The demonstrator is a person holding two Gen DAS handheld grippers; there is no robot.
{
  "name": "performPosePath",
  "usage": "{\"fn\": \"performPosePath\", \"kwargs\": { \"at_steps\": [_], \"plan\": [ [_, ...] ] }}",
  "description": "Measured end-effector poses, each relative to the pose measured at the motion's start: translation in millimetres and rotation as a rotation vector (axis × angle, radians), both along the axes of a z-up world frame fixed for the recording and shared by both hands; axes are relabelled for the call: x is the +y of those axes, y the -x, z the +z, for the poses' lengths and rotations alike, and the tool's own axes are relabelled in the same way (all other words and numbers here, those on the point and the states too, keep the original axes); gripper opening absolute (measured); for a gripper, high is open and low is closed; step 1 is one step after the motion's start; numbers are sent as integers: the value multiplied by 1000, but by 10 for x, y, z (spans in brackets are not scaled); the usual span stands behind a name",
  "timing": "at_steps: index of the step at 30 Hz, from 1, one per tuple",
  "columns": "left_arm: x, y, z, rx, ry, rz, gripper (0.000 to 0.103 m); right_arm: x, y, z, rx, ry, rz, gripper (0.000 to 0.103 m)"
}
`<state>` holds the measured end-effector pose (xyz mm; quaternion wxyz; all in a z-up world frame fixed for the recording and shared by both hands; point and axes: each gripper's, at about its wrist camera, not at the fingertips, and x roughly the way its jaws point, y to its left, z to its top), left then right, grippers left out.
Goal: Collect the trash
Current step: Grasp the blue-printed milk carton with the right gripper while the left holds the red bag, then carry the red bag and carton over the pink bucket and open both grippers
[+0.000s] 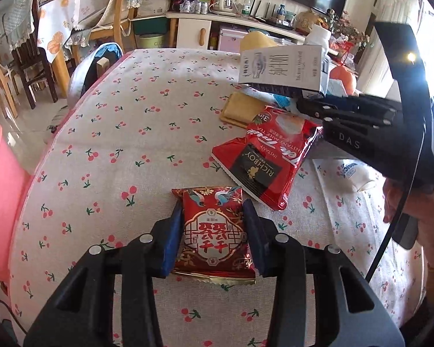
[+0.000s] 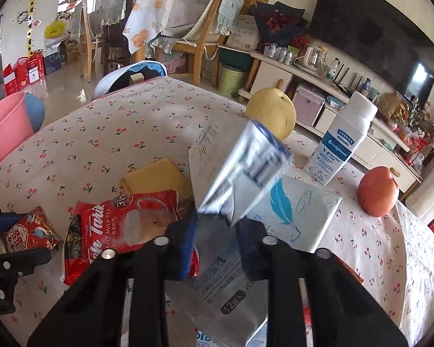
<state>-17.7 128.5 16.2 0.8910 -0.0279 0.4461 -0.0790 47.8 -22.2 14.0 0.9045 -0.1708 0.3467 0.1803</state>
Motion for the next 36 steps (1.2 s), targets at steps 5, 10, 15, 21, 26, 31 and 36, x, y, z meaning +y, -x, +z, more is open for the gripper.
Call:
{"fn": "performPosePath", "kwargs": {
  "at_steps": [5, 10, 15, 21, 26, 31, 36],
  "plan": [
    [68, 11, 63, -18, 44, 15, 42, -46, 69, -4, 8, -33, -9, 22],
    [199, 22, 176, -52, 90, 45, 42, -100, 128, 32, 29, -93, -8, 22],
    [382, -1, 218, -54, 136, 91, 42, -151, 134, 110, 6, -132, -36, 88],
    [500, -18, 206, -39, 179, 130, 42, -255, -86, 123, 87, -306, -67, 88],
    [506, -29, 185, -42, 174, 134, 42, -271, -160, 129, 90, -376, -84, 69],
    [529, -23, 192, -47, 177, 140, 42, -255, -130, 131, 93, -386, -74, 33],
    [543, 20, 243, -71, 170, 144, 42, -222, 0, 207, 64, -378, -70, 32]
  ]
}}
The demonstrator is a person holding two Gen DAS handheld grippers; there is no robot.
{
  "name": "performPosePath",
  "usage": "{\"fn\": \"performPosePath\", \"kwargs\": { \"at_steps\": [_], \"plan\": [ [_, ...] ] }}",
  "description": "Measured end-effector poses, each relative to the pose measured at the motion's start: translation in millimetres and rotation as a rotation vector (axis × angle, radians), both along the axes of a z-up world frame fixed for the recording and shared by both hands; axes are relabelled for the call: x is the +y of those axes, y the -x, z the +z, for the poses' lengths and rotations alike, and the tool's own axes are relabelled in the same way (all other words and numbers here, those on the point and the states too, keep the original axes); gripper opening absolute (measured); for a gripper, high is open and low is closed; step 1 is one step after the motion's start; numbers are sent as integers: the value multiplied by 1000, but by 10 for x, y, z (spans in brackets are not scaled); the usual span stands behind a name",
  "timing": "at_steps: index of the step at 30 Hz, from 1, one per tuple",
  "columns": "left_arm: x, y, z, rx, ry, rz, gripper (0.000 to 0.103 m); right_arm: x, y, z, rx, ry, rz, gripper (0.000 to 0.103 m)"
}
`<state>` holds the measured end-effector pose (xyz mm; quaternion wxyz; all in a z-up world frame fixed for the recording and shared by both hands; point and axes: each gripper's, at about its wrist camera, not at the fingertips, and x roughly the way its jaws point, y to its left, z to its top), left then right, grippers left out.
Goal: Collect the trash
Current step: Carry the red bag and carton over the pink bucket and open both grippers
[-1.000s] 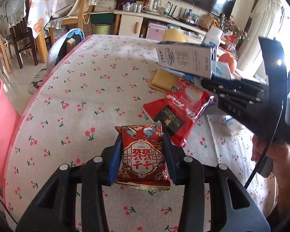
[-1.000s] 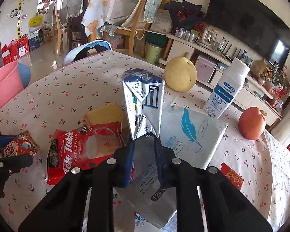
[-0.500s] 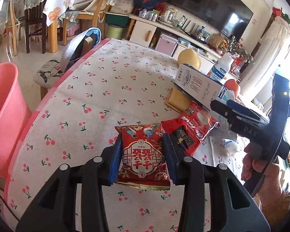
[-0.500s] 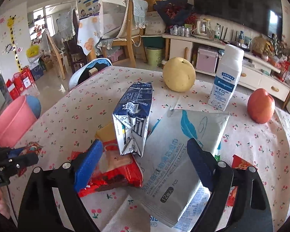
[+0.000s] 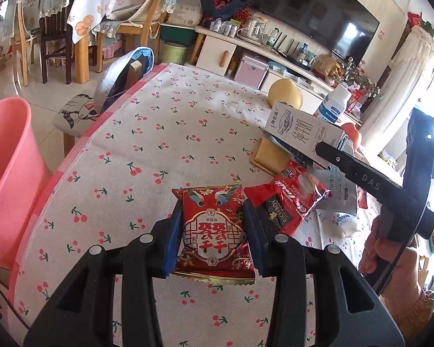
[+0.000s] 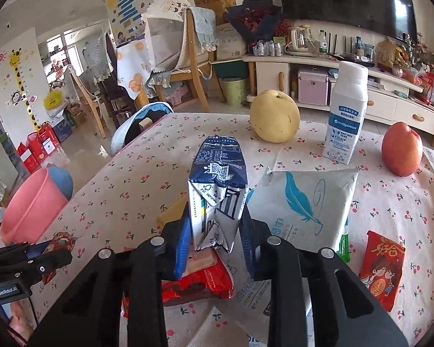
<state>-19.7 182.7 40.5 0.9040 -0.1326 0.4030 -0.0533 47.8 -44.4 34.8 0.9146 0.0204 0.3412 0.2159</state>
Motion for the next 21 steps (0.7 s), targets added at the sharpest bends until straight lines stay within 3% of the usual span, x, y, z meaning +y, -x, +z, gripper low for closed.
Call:
{"fn": "performPosePath", "kwargs": {
  "at_steps": [12, 21],
  "plan": [
    [191, 70, 233, -90, -21, 71, 42, 59, 554, 469, -74, -93, 20, 31],
    [547, 177, 438, -157, 3, 186, 42, 560, 990, 687, -48, -161, 112, 31]
  ]
}}
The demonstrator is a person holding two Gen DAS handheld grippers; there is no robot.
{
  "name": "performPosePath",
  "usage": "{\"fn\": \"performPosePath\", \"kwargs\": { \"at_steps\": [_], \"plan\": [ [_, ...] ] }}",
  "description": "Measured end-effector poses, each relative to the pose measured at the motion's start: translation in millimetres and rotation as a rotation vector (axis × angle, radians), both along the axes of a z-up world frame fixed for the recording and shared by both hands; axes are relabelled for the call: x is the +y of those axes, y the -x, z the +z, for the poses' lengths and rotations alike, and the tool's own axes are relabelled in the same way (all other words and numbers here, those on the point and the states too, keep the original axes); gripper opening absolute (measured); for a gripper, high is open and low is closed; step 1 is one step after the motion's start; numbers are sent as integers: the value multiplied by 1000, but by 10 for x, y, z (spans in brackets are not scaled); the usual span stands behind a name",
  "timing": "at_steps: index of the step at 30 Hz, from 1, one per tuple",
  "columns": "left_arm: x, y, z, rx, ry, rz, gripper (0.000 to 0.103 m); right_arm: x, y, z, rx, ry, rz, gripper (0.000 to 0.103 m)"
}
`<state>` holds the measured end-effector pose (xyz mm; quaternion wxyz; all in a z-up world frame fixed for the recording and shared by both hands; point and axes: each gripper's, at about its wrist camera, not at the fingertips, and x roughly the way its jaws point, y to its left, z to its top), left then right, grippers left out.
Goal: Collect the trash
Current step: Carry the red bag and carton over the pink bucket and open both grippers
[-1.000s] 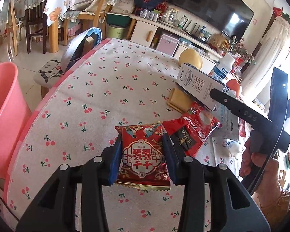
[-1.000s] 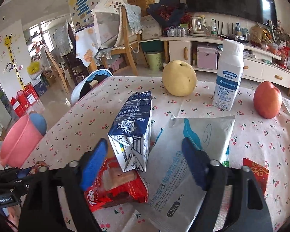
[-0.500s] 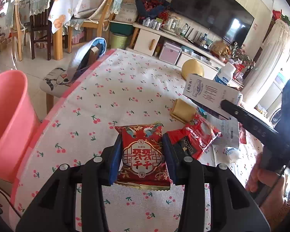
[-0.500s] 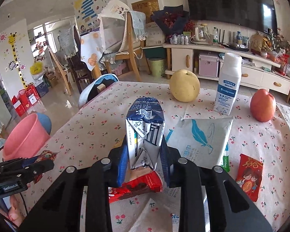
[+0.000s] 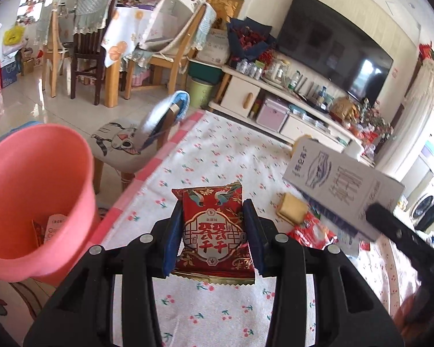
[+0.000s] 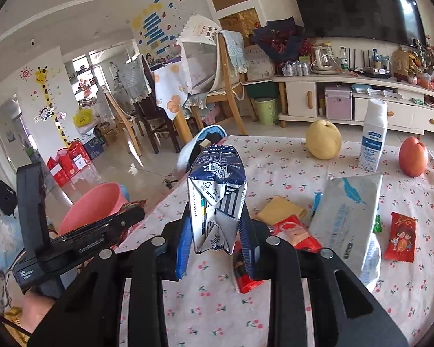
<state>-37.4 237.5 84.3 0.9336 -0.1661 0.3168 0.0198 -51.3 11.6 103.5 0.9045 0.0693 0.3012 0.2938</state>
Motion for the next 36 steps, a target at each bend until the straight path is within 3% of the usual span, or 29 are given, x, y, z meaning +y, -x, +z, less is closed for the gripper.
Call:
{"fn": "performPosePath", "kwargs": {
  "at_steps": [11, 18, 29, 30, 33, 35, 36],
  "plan": [
    [836, 181, 166, -50, 63, 265, 42, 956, 254, 224, 33, -50, 182, 31],
    [1401, 259, 124, -8, 107, 443, 42, 1549, 224, 211, 84, -39, 276, 31],
    [1957, 321, -69, 61, 247, 553, 42, 2244, 234, -25, 156, 21, 355, 32],
    [1993, 330, -93, 64, 260, 565, 44, 2287, 222, -53, 167, 22, 360, 32],
    [2057, 329, -119, 73, 260, 596, 72, 2383, 219, -166, 194, 43, 359, 37],
    [2053, 326, -114, 68, 249, 609, 74, 2385, 229, -222, 207, 35, 357, 49],
    [2054, 341, -108, 63, 243, 611, 76, 2366, 249, -235, 203, 33, 348, 60]
  ]
}}
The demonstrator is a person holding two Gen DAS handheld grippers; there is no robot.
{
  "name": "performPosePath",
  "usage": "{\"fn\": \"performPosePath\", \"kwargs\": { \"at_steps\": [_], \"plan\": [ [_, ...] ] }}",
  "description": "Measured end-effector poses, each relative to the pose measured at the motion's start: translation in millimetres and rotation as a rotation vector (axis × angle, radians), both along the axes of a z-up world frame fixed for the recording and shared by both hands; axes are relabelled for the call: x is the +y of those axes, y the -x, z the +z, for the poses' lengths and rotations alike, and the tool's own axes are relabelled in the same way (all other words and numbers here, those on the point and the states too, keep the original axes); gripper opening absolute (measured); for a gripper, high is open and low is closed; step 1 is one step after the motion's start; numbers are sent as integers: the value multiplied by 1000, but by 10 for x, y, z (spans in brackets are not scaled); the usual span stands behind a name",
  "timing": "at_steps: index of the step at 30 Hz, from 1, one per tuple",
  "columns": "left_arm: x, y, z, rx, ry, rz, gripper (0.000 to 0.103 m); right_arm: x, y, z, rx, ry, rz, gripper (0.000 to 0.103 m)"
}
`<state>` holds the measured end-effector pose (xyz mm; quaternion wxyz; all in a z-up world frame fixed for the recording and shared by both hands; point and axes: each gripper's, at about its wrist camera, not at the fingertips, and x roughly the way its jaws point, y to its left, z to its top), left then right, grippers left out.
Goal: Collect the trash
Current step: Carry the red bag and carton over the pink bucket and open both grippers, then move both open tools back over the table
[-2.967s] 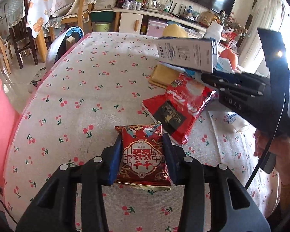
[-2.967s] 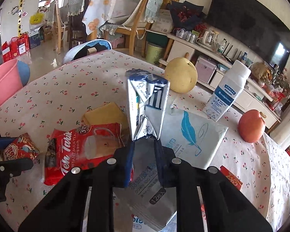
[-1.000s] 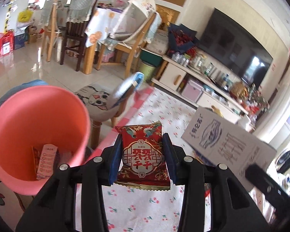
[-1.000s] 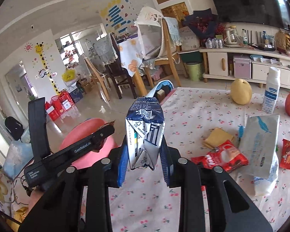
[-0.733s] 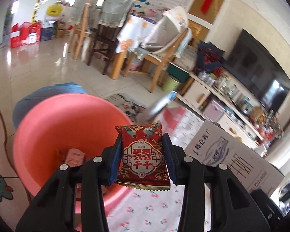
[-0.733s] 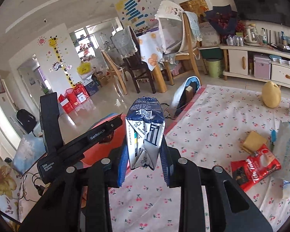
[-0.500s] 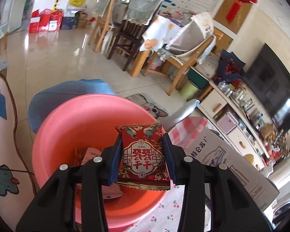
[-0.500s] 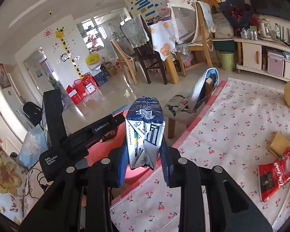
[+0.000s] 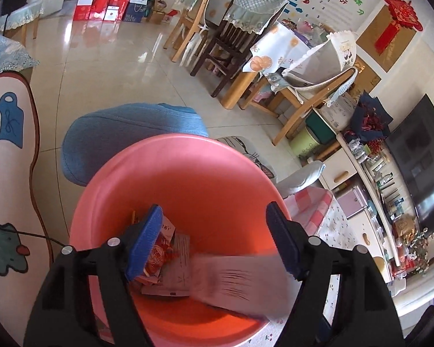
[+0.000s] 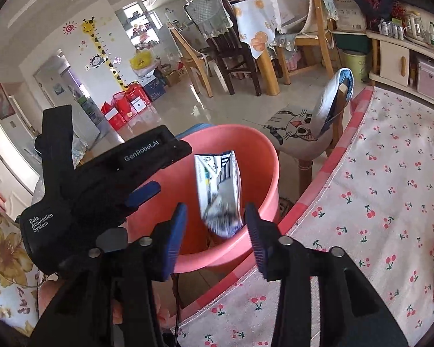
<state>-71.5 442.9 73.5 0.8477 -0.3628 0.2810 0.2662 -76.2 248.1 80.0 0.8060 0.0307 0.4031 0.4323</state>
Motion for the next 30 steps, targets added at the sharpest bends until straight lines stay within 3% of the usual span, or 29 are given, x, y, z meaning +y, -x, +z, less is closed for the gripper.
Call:
{"fn": "performPosePath", "kwargs": {
  "at_steps": [1, 9, 22, 25, 30],
  "plan": [
    [-5, 12, 7, -5, -7, 1, 79, -24, 17, -9, -5, -4, -10, 68],
    [-200, -83, 30, -47, -55, -79, 86, -441, 150, 9, -96, 50, -130, 90],
    [-798, -184, 131, -218, -135, -310, 94, -1311, 228, 12, -159, 146, -299, 92],
    [-980, -222, 148, -207, -155, -386, 94, -1498, 284, 11, -180, 171, -331, 92],
    [-1333, -229, 212, -175, -271, -473, 95, -1742, 368, 52, -239, 193, -378, 94]
  ]
}}
